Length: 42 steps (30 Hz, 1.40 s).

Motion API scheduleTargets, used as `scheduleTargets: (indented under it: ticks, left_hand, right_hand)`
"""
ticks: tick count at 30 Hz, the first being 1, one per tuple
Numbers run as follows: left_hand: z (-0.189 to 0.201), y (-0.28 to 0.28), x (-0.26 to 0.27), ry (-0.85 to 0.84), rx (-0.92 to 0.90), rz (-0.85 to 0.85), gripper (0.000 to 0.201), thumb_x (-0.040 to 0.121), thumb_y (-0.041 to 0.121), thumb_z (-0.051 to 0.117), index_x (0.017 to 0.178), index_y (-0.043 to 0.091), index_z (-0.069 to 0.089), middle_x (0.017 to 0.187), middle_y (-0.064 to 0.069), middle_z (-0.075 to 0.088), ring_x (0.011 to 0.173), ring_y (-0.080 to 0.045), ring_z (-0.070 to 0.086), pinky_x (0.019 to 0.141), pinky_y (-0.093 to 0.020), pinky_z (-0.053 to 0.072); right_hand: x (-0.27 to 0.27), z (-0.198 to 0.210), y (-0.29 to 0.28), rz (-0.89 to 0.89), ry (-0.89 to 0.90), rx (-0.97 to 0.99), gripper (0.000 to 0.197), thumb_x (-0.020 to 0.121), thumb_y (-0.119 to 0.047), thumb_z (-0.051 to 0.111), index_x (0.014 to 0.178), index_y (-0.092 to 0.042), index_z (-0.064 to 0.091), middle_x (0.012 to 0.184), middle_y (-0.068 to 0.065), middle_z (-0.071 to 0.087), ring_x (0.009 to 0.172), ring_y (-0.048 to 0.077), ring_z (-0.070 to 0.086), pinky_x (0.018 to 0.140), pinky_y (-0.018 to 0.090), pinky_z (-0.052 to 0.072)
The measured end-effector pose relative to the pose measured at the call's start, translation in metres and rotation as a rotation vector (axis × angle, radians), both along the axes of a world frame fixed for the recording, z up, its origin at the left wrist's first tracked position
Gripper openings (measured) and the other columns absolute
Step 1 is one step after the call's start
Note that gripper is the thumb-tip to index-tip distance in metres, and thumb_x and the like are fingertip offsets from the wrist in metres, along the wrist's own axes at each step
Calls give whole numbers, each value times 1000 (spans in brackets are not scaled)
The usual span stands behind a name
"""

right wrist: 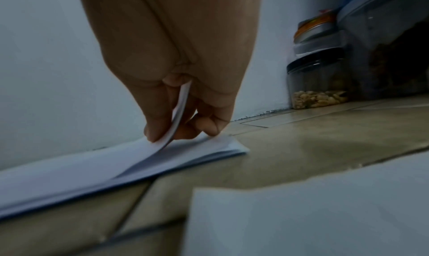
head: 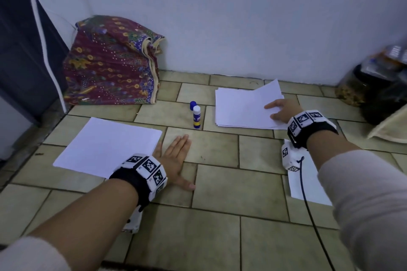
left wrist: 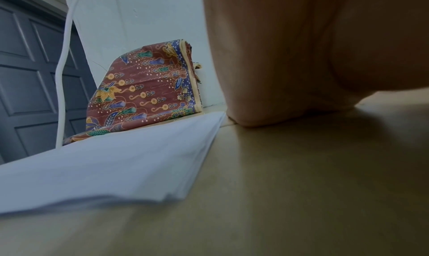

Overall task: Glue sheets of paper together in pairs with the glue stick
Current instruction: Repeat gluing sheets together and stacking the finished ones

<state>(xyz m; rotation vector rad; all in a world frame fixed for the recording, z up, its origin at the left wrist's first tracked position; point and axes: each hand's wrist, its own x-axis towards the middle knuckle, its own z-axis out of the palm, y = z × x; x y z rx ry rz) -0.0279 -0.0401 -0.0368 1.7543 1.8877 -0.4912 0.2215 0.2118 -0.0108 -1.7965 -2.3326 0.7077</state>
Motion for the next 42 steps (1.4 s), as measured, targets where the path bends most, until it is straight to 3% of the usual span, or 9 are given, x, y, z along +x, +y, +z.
scheduleTargets:
  ticks: [10,18,20,22,26,32,34,38,42]
  left_hand:
    - [0,0,-2,-12,1,-12,127,75,70,60,145,14,-29,151,2,-38,140,-13,-33,114,-52,-14]
    - [0,0,-1,9,4,-12,126,75,70,59,146,14,-28,152,2,-37,141,-14,-31,116,-54,-10]
    - [0,0,0,16,10,-10,126,75,70,59,147,14,-27,153,1,-36,141,-14,-30,116,-54,-10]
    - [-1,0,0,16,14,-9,126,75,70,60,147,13,-26,153,1,-35,142,-15,-30,116,-53,-10]
    - [-1,0,-1,6,18,-5,126,75,70,60,147,13,-26,153,2,-36,141,-14,-31,116,-54,-11]
    - [-7,1,-2,20,27,0,128,74,72,59,146,13,-28,152,2,-36,141,-13,-31,116,-55,-10]
    - [-9,2,-4,27,24,-3,129,73,74,58,146,13,-29,152,2,-37,141,-14,-31,116,-56,-8]
    - [-10,2,-4,19,30,-4,129,73,74,58,146,13,-28,152,2,-37,141,-14,-31,115,-55,-10]
    - [-11,2,-3,26,40,3,128,73,74,58,147,12,-26,152,2,-36,141,-14,-30,116,-55,-9]
  right_hand:
    - [-4,-2,3,-42,36,-22,37,80,0,66,112,-20,69,130,9,55,114,25,54,92,27,41]
    - [-9,8,-3,-26,-158,-50,33,79,-12,72,104,-33,66,127,6,57,106,20,55,91,28,47]
    - [-13,13,-5,-10,-289,-56,38,82,-19,71,115,-35,63,146,11,37,134,24,34,106,33,35]
    - [-17,14,-8,-56,-305,-29,43,83,-23,69,125,-33,59,153,12,19,142,28,12,111,36,25]
    - [-14,21,-19,-185,-172,75,56,82,-34,66,134,-22,49,147,12,24,135,32,20,105,41,30]
    - [5,28,-71,15,-371,-121,86,82,-56,61,145,-7,28,148,15,33,136,34,30,110,42,31]
    - [16,18,-99,38,-450,-160,101,74,-65,64,146,-6,22,152,15,23,140,36,19,113,49,25]
    - [33,5,-146,32,-567,-262,139,56,-80,65,149,-15,-15,155,10,-27,141,40,-23,113,61,4]
    - [37,4,-167,102,-589,-334,143,56,-78,66,145,-18,-29,150,9,-36,137,43,-29,113,59,5]
